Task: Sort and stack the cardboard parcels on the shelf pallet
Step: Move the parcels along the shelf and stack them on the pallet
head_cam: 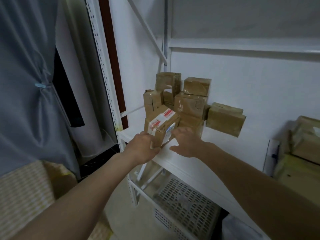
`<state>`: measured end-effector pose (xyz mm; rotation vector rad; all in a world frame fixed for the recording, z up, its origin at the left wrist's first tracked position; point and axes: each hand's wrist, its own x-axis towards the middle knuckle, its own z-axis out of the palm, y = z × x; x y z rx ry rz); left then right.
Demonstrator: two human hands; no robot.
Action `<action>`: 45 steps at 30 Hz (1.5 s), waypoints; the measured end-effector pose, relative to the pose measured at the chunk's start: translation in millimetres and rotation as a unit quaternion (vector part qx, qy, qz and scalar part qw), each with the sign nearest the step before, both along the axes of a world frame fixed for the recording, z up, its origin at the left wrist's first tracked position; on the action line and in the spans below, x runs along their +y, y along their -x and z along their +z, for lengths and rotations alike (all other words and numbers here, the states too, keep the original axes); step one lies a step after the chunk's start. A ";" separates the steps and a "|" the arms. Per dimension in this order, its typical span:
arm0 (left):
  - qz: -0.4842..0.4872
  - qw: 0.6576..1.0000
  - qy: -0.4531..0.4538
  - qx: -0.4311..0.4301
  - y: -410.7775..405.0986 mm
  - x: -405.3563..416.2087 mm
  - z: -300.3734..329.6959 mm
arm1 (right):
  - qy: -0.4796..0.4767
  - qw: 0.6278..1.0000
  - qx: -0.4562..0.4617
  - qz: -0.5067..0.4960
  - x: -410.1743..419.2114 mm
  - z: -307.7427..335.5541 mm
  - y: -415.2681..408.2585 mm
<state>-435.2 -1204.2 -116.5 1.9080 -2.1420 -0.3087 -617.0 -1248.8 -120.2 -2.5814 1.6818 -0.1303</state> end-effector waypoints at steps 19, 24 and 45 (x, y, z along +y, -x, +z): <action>0.107 0.993 -0.023 0.041 -92.2 -273.1 2.4 | -0.074 0.981 -0.168 -0.066 -257.9 46.1 -46.4; 0.147 0.977 -0.089 0.128 -108.7 -323.1 -21.8 | -0.182 0.938 -0.261 -0.138 -316.3 25.8 -78.8; 0.104 0.810 -0.268 0.512 -108.0 -435.4 -32.3 | -0.337 0.747 -0.515 -0.251 -392.5 -2.6 -106.9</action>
